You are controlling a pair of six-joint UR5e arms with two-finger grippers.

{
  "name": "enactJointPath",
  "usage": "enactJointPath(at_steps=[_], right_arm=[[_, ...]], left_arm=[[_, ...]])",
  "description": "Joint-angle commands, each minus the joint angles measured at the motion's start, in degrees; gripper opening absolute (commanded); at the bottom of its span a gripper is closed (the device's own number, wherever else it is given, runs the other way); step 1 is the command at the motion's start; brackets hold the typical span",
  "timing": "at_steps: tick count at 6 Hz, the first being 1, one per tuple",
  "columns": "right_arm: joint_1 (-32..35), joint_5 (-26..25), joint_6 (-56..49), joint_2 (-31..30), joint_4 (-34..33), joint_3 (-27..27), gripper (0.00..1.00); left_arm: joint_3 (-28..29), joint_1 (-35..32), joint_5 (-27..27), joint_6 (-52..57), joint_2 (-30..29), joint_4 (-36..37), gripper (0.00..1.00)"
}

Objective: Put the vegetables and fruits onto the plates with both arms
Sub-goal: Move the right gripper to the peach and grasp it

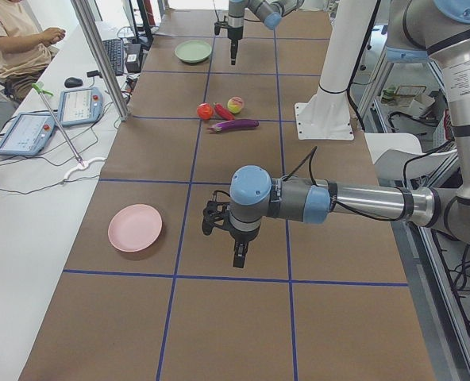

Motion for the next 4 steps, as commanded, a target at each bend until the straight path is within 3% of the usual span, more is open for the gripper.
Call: enactJointPath(at_steps=[1, 3, 4], right_arm=[[-7.59, -7.45, 7.94, 10.28, 0.72, -8.97, 1.00], [-9.19, -9.66, 10.41, 11.37, 9.92, -15.57, 1.00], [-10.15, -10.89, 10.42, 11.46, 10.22, -16.30, 1.00]], left_arm=[[0.26, 0.06, -0.07, 0.00, 0.00, 0.09, 1.00], [0.35, 0.14, -0.07, 0.00, 0.00, 0.44, 1.00], [0.43, 0.15, -0.07, 0.00, 0.00, 0.53, 1.00]])
